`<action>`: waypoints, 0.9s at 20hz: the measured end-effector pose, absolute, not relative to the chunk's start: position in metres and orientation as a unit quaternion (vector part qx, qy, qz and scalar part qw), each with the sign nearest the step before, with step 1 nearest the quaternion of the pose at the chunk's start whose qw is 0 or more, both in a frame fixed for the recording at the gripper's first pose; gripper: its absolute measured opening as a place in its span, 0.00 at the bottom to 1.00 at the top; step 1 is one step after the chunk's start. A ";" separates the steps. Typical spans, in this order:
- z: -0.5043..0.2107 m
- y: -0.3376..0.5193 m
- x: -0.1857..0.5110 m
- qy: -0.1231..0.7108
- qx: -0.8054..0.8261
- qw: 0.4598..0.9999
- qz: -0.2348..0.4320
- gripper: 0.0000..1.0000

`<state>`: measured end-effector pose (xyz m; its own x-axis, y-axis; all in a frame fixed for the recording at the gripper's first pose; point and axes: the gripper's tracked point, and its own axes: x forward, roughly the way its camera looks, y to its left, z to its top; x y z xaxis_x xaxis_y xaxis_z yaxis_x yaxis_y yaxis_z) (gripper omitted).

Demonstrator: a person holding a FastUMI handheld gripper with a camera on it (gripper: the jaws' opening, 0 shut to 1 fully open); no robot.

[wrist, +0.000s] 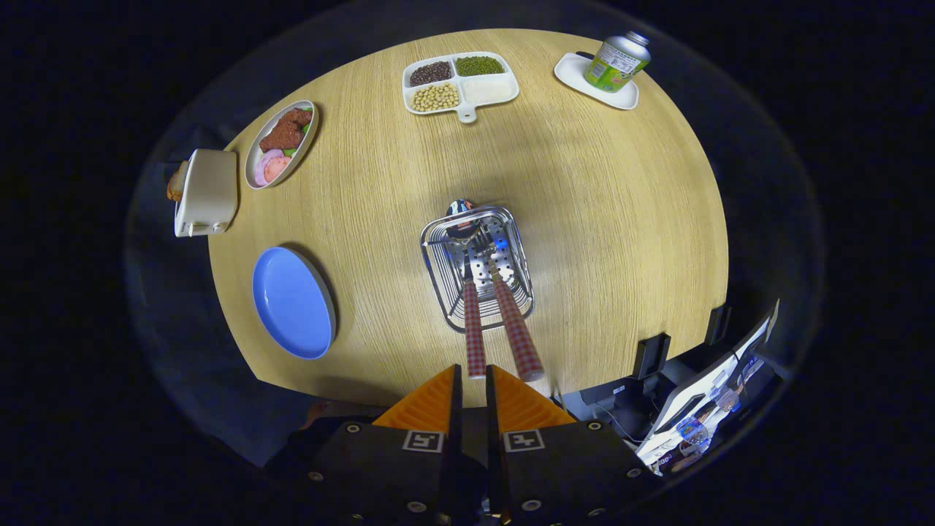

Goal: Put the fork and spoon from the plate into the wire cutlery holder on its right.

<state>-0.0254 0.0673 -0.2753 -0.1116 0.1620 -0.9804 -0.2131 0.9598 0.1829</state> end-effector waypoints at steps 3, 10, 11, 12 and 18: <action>-0.273 0.068 -0.030 0.729 -0.014 0.669 0.147 0.16; -0.244 0.085 -0.037 0.691 0.043 0.700 0.176 0.31; -0.236 0.088 -0.032 0.675 0.053 0.713 0.181 0.33; -0.227 0.090 -0.027 0.658 0.060 0.727 0.185 0.37; -0.158 0.093 0.024 0.497 0.069 0.840 0.205 0.64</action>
<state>0.0244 0.0931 -0.1578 0.4221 0.4135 -0.8068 -0.2772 0.9062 0.3194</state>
